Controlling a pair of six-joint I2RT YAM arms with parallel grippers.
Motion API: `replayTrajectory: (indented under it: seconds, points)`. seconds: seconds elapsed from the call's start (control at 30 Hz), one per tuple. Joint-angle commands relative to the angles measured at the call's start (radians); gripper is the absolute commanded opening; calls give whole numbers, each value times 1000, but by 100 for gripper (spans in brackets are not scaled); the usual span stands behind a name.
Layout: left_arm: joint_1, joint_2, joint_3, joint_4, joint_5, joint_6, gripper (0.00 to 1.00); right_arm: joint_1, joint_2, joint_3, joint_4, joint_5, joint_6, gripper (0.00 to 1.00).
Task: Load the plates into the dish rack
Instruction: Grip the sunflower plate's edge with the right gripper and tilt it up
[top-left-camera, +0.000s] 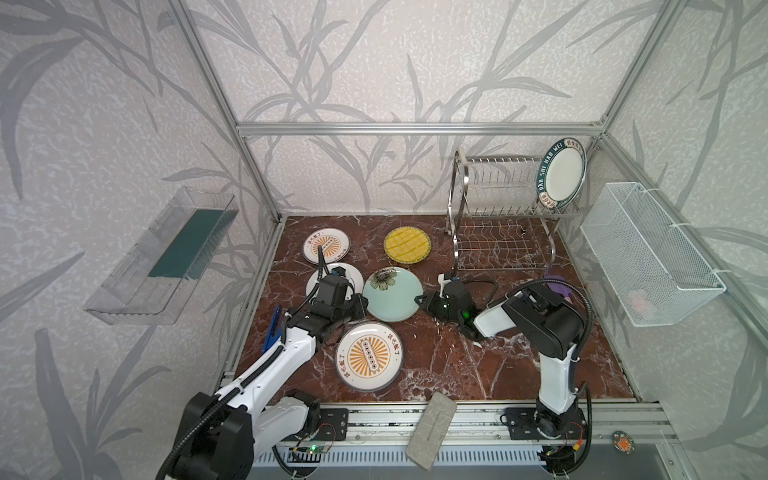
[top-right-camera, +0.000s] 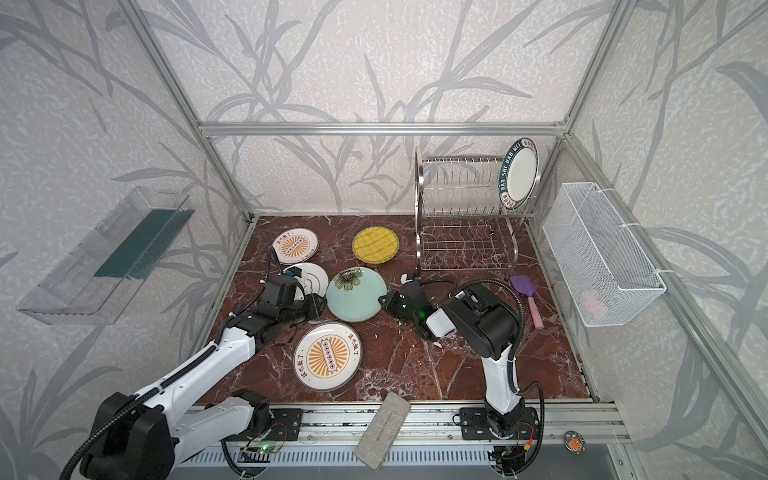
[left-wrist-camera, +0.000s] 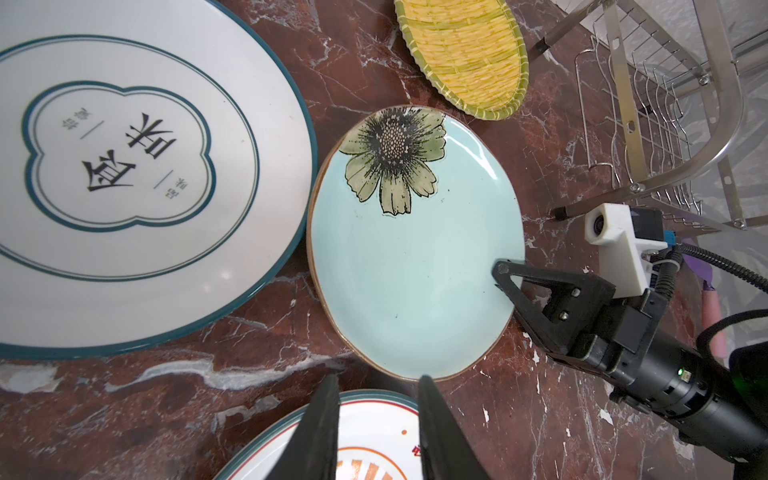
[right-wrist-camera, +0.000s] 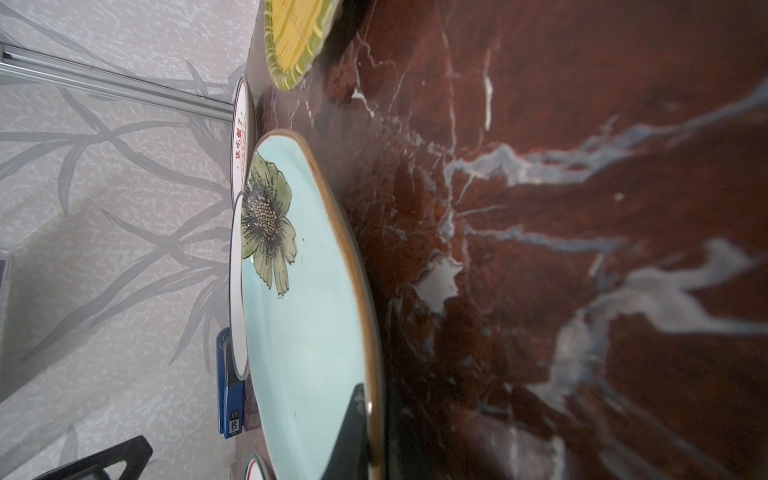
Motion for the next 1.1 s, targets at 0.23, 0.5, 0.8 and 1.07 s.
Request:
replayTrajectory:
  seconds: [0.23, 0.5, 0.8, 1.07]
  points:
    - [6, -21, -5, -7, -21, -18, 35, -59, -102, -88, 8, 21, -32, 0]
    - [5, -27, 2, -11, 2, -20, 38, -109, -205, -142, -23, 12, -63, 0]
    - [5, -27, 13, 1, 68, -21, 39, -118, -371, -136, -188, -10, -163, 0]
    - [5, -26, -2, 70, 148, -36, 37, -119, -427, -115, -207, -95, -180, 0]
